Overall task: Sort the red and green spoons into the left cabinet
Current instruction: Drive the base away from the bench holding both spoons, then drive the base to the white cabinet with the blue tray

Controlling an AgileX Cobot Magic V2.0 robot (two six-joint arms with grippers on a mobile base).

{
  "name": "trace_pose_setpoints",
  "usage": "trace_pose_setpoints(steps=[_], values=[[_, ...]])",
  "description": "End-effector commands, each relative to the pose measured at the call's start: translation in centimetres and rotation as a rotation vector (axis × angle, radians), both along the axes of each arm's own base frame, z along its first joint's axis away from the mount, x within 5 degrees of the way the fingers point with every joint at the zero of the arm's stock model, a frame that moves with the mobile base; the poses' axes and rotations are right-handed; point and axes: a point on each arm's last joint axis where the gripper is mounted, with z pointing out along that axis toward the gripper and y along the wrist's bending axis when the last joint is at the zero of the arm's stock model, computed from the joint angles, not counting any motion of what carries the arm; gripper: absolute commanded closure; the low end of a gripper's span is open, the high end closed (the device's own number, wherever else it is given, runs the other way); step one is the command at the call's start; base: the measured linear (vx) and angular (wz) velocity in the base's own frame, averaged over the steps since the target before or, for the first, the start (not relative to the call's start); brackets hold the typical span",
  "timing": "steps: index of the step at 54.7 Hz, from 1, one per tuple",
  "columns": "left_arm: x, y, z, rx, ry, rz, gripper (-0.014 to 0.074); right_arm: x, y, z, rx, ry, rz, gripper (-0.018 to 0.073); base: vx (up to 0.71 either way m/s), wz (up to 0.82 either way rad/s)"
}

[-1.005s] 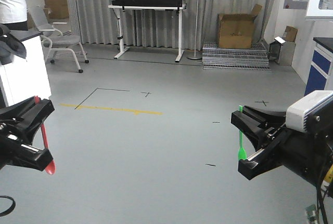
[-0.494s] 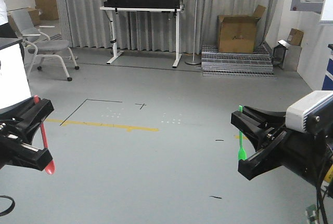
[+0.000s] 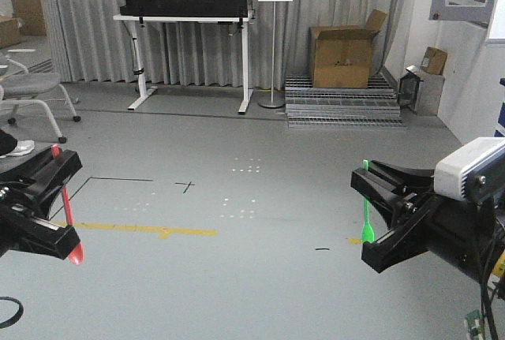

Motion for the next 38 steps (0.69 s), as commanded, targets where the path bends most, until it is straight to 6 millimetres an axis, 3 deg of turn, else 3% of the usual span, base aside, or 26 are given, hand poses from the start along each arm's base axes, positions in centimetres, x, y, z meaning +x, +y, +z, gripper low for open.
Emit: trace_pose_setpoints(steps=[1, 38], values=[[-0.56, 0.03, 2.05, -0.055, -0.102, -0.017, 0.0414, -0.58, 0.06, 2.23, 0.057, -0.094, 0.028, 0.0568, 0.66, -0.13], [-0.56, 0.03, 2.05, -0.055, -0.102, -0.017, 0.0414, -0.58, 0.06, 2.23, 0.057, -0.094, 0.028, 0.0568, 0.67, -0.07]])
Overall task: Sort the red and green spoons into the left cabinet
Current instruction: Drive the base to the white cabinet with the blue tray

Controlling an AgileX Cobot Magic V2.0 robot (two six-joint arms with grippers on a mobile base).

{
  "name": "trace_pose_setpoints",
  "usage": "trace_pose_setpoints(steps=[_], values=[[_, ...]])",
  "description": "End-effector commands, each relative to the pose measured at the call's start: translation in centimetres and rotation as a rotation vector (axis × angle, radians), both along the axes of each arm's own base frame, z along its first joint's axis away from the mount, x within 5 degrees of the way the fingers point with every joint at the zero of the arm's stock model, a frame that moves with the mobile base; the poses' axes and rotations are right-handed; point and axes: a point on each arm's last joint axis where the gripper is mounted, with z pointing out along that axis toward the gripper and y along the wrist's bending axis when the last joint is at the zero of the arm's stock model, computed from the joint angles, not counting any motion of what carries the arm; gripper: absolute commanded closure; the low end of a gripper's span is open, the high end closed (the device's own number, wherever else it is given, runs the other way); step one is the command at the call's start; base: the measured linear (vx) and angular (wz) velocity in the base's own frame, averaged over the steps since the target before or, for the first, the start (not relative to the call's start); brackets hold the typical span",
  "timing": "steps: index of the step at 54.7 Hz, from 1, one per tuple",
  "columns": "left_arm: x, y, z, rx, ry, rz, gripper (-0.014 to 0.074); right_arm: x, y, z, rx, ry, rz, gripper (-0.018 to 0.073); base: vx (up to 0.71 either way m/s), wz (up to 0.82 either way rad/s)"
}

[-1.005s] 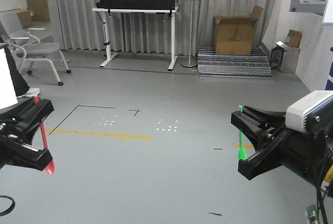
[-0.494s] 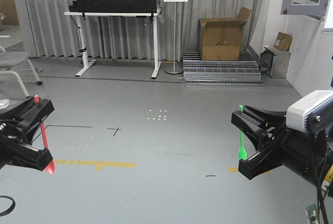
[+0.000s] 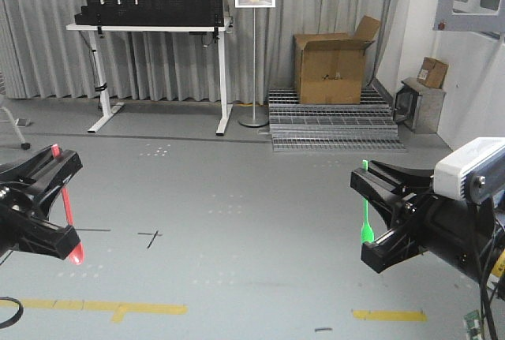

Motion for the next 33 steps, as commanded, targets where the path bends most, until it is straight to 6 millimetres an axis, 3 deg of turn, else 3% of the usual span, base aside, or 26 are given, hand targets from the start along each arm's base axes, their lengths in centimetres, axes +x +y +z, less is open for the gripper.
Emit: trace_pose_setpoints(steps=[1, 33], values=[[-0.56, 0.04, 2.05, -0.056, -0.102, -0.017, 0.0414, -0.58, 0.06, 2.23, 0.057, -0.094, 0.028, 0.0568, 0.68, -0.08], [-0.56, 0.04, 2.05, -0.056, -0.102, -0.017, 0.0414, -0.58, 0.06, 2.23, 0.057, -0.094, 0.028, 0.0568, 0.68, -0.1]])
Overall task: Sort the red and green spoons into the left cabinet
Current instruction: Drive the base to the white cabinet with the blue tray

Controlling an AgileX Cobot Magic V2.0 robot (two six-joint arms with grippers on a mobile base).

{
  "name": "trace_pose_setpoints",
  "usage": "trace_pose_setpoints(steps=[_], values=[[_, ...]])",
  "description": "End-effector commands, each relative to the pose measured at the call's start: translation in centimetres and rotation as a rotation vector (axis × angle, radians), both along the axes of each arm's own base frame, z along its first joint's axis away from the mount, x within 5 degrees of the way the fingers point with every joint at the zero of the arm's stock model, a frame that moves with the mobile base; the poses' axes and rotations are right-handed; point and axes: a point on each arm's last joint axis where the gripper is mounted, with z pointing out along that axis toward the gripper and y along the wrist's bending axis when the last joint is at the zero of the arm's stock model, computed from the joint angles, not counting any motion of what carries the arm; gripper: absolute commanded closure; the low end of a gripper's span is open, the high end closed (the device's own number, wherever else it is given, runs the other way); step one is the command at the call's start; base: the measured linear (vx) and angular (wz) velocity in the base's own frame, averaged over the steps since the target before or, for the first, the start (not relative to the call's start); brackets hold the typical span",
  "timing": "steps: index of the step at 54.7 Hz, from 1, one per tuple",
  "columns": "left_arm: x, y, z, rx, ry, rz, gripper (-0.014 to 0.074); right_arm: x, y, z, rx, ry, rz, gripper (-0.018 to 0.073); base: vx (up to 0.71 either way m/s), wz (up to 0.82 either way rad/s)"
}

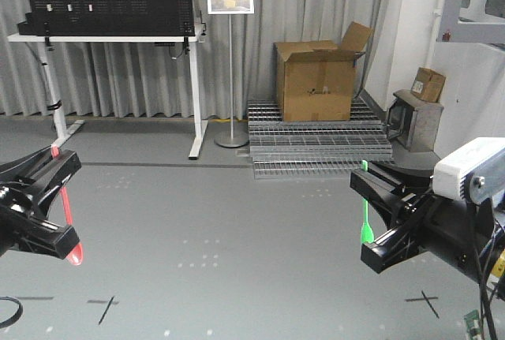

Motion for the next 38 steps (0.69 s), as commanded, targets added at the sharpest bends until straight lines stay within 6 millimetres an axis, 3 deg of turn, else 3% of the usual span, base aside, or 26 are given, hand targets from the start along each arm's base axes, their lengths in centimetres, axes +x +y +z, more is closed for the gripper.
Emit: trace_pose_setpoints(steps=[1, 38], values=[[-0.56, 0.03, 2.05, -0.055, -0.102, -0.017, 0.0414, -0.58, 0.06, 2.23, 0.057, -0.093, 0.028, 0.0568, 0.67, -0.11], [-0.54, 0.03, 2.02, -0.055, -0.101, -0.017, 0.0414, -0.5, 0.08, 2.13, 0.057, -0.09, 0.028, 0.0568, 0.65, 0.01]])
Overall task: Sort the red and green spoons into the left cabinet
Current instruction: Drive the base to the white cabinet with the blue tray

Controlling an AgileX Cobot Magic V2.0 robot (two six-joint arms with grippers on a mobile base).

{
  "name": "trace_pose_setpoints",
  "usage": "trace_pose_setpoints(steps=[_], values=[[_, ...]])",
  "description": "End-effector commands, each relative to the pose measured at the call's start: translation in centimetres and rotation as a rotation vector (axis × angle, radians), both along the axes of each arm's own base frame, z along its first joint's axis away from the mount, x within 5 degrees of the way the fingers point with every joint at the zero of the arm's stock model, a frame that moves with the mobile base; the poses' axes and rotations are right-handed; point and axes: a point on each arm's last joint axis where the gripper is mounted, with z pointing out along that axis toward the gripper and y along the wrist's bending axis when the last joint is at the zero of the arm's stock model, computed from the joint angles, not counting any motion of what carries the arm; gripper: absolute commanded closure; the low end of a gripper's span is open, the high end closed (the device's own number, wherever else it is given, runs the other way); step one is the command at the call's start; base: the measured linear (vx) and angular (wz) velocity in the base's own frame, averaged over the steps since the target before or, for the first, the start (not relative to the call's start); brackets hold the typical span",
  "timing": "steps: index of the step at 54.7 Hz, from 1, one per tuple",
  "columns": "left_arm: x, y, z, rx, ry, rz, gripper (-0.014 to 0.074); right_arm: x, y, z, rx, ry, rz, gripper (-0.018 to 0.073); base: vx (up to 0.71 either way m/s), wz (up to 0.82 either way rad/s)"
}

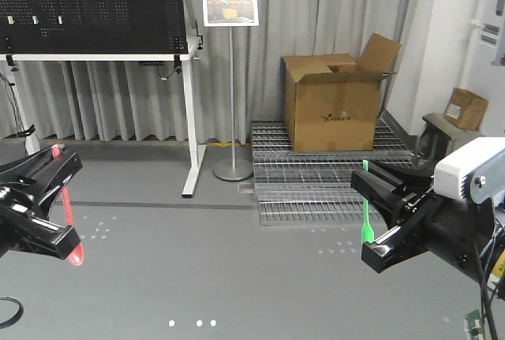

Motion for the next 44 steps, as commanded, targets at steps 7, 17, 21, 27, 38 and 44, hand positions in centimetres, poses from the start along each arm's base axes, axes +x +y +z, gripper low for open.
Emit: trace_pose_setpoints(steps=[7, 17, 21, 27, 38, 44], values=[[-0.54, 0.03, 2.02, -0.056, -0.101, -0.017, 0.0414, -0.5, 0.08, 2.13, 0.056, -0.09, 0.028, 0.0568, 0.63, 0.06], [-0.54, 0.03, 2.02, -0.056, -0.101, -0.017, 0.0414, -0.5, 0.08, 2.13, 0.056, -0.09, 0.028, 0.0568, 0.6, 0.02], [-0.54, 0.03, 2.02, -0.056, -0.101, -0.017, 0.0414, -0.5, 0.08, 2.13, 0.056, -0.09, 0.028, 0.0568, 0.6, -0.01], [-0.54, 0.03, 2.02, -0.056, -0.101, -0.017, 0.0414, -0.5, 0.08, 2.13, 0.056, -0.09, 0.028, 0.0568, 0.6, -0.02], [-0.54, 0.03, 2.02, -0.056, -0.101, -0.017, 0.0414, -0.5, 0.08, 2.13, 0.056, -0.09, 0.028, 0.0568, 0.59, -0.03], [-0.54, 0.03, 2.02, -0.056, -0.101, -0.017, 0.0414, -0.5, 0.08, 2.13, 0.056, -0.09, 0.028, 0.0568, 0.58, -0.05]])
